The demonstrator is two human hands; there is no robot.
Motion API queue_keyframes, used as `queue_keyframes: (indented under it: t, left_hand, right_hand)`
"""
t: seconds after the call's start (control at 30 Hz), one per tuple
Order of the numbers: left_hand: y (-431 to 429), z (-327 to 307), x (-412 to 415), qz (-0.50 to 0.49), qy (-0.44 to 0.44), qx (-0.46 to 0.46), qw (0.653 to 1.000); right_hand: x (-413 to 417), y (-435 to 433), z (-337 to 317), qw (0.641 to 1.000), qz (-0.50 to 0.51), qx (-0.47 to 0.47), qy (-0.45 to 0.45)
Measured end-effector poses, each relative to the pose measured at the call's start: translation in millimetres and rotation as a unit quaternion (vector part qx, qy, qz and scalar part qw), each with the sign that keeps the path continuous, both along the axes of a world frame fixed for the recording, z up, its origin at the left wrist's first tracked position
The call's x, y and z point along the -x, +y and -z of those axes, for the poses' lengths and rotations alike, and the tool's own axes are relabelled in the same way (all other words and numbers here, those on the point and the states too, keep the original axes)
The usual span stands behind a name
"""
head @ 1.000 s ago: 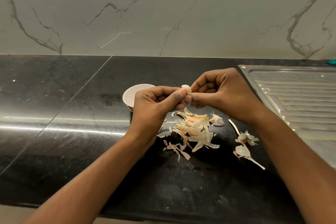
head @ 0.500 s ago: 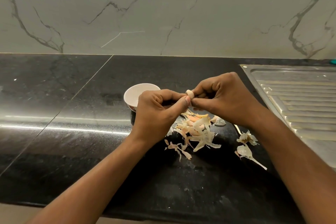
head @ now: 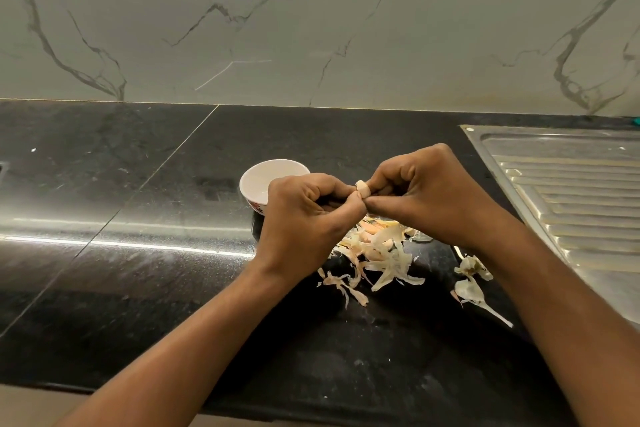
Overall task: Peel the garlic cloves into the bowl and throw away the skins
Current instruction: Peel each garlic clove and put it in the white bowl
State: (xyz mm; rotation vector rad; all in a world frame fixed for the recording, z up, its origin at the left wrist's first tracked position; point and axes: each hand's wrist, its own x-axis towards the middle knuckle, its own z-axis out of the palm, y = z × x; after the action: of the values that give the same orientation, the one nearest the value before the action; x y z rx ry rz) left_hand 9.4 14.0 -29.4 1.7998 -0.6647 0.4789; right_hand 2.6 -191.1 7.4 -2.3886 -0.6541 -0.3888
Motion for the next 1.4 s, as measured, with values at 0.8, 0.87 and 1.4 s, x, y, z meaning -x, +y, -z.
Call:
queue_keyframes:
  t: [0.8, 0.87, 1.4]
  left_hand:
    - [0.1, -10.3, 1.5, 0.082, 0.146, 0.121, 0.978]
    - [0.2, -11.6, 1.7, 0.082, 0.162, 0.137, 0.974]
    - [1.8, -11.0, 2.9, 0.055, 0.165, 0.130, 0.976]
  right_hand:
    - [2.2, -17.3, -5.0, 0.949, -0.108, -0.217, 0.200]
    - [2.5, -19.1, -6.3, 0.947, -0.109, -0.224, 0.203]
    - [1.3, -33.7, -8.3, 0.928, -0.068, -0.301, 0.208]
